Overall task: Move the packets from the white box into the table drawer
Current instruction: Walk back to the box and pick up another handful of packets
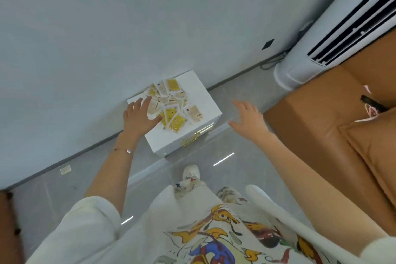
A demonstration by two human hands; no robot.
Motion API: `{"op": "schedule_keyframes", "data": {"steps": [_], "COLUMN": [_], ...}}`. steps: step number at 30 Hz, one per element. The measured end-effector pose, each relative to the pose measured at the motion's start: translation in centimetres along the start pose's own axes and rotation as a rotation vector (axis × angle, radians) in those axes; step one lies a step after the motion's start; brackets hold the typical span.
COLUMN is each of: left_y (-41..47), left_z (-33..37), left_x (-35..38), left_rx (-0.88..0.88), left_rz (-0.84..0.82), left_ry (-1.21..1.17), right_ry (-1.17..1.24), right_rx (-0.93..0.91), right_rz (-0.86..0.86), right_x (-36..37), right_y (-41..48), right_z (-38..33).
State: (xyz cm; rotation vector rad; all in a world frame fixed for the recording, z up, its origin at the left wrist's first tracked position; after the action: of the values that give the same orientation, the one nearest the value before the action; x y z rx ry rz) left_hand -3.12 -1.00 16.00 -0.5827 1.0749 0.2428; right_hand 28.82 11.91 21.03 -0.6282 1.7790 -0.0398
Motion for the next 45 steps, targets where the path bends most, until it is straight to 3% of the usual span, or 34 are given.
{"op": "schedule_keyframes", "data": {"steps": [8,12,20,23,27,30,34,39,45], "left_y": [5.8,8.5,15.4,17.4,18.4,18.8,18.6,17.5,16.2], "left_z": [-2.3,-4.4,-8.8,-9.6,-9.8,-9.4,-8.9,-9.8,-9.0], "left_x": [1.6,4.2,21.9,27.5,30.5,30.6,31.1,32.8,32.3], "left_rx": [-0.143,-0.260,-0.533,-0.566,-0.652,-0.773,-0.892,-1.022,-0.859], "left_rz": [-0.095,-0.085,-0.235,-0.157,0.081,0.225,0.267,0.278,0.375], "left_ry": [0.017,-0.085,-0.323,-0.370,-0.448,-0.426,-0.474,-0.828,-0.920], "right_ry": [0.044,0.056,-0.071,0.045,0.120,0.028,-0.021,0.263,0.665], "right_rx": [-0.141,-0.175,-0.126,0.031,0.163,0.132,0.072,0.092,0.294], "right_rz": [-0.129,-0.235,-0.467,-0.453,-0.475,-0.391,-0.272,-0.200,-0.294], "right_x": [3.2,7.6,24.7,30.4,36.2,37.6,36.6,34.7,34.9], "right_y": [12.1,18.3,28.5,31.0,30.9,29.6,29.2,30.3,29.8], "right_z": [-3.1,-3.4,0.1,1.2,-0.1,-1.0,0.2,2.6,3.7]}}
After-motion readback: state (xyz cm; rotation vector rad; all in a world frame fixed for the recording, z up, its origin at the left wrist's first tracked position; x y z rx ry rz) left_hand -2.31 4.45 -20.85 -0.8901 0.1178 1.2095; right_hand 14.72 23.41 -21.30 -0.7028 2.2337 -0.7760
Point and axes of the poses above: each hand's wrist, its own y-axis towards the middle knuckle, its own x-axis out of the palm, z = x × y, the point moved 6 cm from there along y, towards the middle knuckle, and after that the axes turned 2 degrees about x, right-handed, at the moved point
